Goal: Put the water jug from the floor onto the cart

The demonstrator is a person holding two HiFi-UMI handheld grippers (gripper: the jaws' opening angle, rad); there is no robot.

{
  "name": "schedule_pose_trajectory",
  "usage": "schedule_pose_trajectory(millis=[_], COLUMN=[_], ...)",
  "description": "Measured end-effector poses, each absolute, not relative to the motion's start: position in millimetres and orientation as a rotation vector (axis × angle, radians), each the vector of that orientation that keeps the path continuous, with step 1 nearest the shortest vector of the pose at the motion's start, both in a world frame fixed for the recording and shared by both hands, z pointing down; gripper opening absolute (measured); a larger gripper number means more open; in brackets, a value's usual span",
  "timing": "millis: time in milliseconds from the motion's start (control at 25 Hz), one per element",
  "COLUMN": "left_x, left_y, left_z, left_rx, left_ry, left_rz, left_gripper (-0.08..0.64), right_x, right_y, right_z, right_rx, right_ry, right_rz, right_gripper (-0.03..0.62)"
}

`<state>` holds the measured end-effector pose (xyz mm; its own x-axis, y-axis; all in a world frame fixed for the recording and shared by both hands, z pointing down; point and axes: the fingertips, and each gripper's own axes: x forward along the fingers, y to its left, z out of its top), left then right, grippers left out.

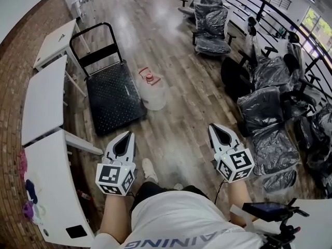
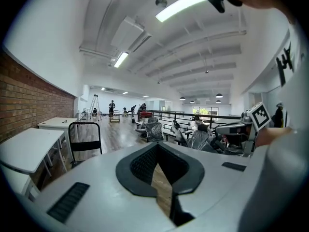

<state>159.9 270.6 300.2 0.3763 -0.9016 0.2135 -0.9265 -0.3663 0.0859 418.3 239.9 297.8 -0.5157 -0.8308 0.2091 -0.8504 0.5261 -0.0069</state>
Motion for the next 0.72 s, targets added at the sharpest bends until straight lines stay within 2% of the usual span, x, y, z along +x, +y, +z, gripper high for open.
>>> schedule_pose_trajectory(millis=[320,720], left_x=[119.3,34.8], left_y=[203.0,127.6], left_z=[299.6,297.8], left_rx=[2.455,2.446], left_ry=[-1.623,-1.633], left_rz=[0.178,0.175], left_gripper=[0.001,0.000], right_x=[374.7,296.1], right_y=[177.3,100.9], right_z=[294.5,281.0], right_rx=[1.453,1.465], right_ry=[-2.572,-2.575], right_rz=[0.149,0.124], right_gripper=[0.005,0.005])
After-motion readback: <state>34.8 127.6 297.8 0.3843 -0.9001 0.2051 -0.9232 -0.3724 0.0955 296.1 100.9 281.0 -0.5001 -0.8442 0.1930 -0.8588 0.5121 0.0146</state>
